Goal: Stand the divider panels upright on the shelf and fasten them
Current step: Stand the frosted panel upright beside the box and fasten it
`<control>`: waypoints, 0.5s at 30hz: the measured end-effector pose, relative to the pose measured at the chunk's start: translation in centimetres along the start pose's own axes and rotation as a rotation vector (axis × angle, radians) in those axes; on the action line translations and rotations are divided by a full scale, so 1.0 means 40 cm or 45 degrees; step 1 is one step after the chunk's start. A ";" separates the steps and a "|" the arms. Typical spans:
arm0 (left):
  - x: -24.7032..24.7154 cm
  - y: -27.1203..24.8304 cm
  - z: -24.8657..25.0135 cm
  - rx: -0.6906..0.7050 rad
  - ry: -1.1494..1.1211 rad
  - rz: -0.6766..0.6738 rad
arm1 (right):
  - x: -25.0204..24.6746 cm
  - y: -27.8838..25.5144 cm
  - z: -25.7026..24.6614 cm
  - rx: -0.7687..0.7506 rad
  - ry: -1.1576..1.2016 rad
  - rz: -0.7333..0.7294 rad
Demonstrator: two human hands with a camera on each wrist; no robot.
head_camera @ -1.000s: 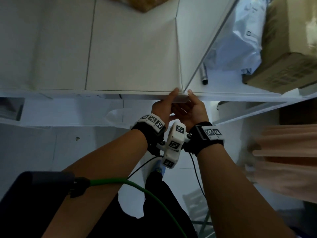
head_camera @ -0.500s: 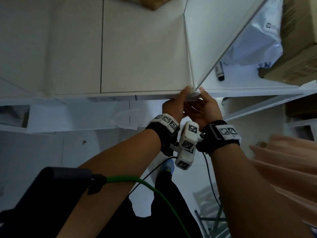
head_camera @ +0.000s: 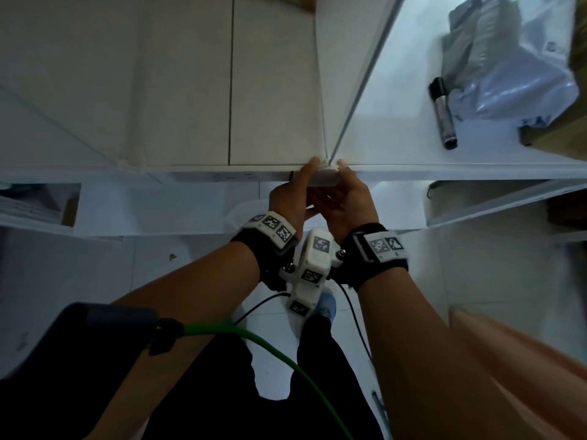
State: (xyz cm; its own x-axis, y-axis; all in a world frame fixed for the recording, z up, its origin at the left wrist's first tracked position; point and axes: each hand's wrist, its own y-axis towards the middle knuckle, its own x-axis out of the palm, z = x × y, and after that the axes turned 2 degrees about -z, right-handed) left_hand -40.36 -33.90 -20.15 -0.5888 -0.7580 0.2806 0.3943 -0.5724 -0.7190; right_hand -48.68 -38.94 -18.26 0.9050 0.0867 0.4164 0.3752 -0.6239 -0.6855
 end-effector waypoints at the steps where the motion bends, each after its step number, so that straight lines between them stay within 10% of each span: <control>1: -0.011 -0.001 0.006 0.001 -0.002 0.010 | 0.009 -0.001 0.008 0.000 -0.002 0.005; 15: -0.083 0.008 0.036 0.027 -0.003 -0.017 | 0.064 0.007 0.052 -0.019 0.004 0.024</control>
State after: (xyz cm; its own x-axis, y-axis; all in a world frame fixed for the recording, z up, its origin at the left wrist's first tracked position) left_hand -37.24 -32.01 -20.39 -0.5926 -0.7510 0.2913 0.4011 -0.5887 -0.7018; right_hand -45.85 -37.26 -18.63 0.9113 0.0725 0.4053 0.3550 -0.6371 -0.6841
